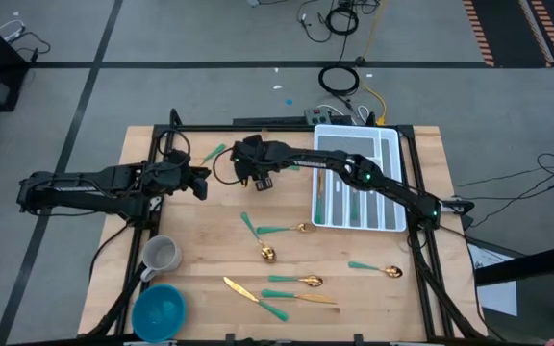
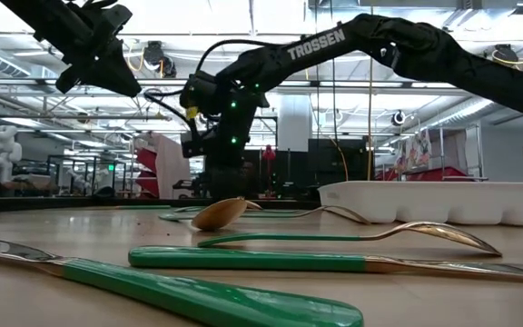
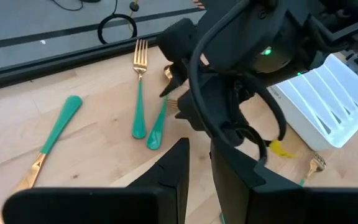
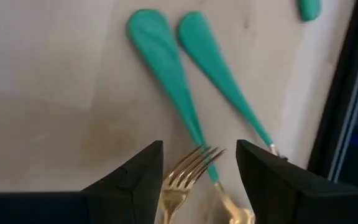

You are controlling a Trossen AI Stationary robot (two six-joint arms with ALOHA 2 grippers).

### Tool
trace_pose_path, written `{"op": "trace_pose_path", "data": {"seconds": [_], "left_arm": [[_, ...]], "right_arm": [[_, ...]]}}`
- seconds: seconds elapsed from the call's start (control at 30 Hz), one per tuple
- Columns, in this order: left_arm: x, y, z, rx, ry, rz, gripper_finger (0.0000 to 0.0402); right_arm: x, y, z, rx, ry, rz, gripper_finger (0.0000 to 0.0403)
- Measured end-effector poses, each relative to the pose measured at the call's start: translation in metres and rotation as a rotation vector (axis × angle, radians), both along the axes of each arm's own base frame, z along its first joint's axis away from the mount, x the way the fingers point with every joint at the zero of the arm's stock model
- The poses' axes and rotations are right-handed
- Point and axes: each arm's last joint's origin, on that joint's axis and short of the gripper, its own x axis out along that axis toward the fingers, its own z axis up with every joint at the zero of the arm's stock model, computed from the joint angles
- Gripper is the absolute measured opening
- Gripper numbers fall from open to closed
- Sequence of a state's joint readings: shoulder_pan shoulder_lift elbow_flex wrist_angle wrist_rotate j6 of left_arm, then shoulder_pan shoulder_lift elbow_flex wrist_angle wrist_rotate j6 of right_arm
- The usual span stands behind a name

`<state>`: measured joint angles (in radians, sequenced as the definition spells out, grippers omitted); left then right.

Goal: Sort silverware
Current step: Put the top right green fork into the white cutlery tray

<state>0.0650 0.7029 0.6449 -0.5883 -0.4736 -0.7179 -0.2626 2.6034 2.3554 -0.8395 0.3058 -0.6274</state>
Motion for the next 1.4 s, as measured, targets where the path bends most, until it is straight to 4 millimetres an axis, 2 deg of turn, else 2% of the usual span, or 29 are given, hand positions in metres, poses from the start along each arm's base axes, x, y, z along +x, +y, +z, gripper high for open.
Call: {"op": "trace_pose_path", "data": {"seconds": [0.37,0.6,0.8,1.0,1.07,1.2,1.3,1.4], "left_arm": [[0.000,0.000,0.000,0.019,0.018,-0.015,0.0073],[0.000,0.000,0.000,0.031,0.026,-0.024,0.0073],[0.000,0.000,0.000,0.031,0.027,-0.023,0.0073],[0.000,0.000,0.000,0.033,0.028,-0.025,0.0073],[0.000,0.000,0.000,0.035,0.030,-0.026,0.0073],[0.000,0.000,0.001,0.039,0.024,-0.020,0.0073],[0.000,0.000,0.000,0.039,0.032,-0.020,0.0073],[0.000,0.000,0.000,0.036,0.028,-0.018,0.0073]], "right_arm": [[-0.005,-0.002,-0.002,0.062,-0.026,-0.158,0.0186],[-0.003,-0.002,-0.002,0.047,-0.045,-0.185,0.0114],[-0.002,0.001,-0.004,0.025,-0.043,-0.196,0.0019],[-0.002,0.012,-0.004,0.044,-0.031,-0.226,0.0001],[-0.003,0.018,0.001,0.055,-0.035,-0.243,0.0001],[-0.006,0.026,0.025,0.077,-0.099,-0.286,0.0001],[-0.003,0.027,0.045,0.109,-0.224,-0.348,0.0000],[0.001,0.020,0.053,0.153,-0.353,-0.422,0.0006]]}}
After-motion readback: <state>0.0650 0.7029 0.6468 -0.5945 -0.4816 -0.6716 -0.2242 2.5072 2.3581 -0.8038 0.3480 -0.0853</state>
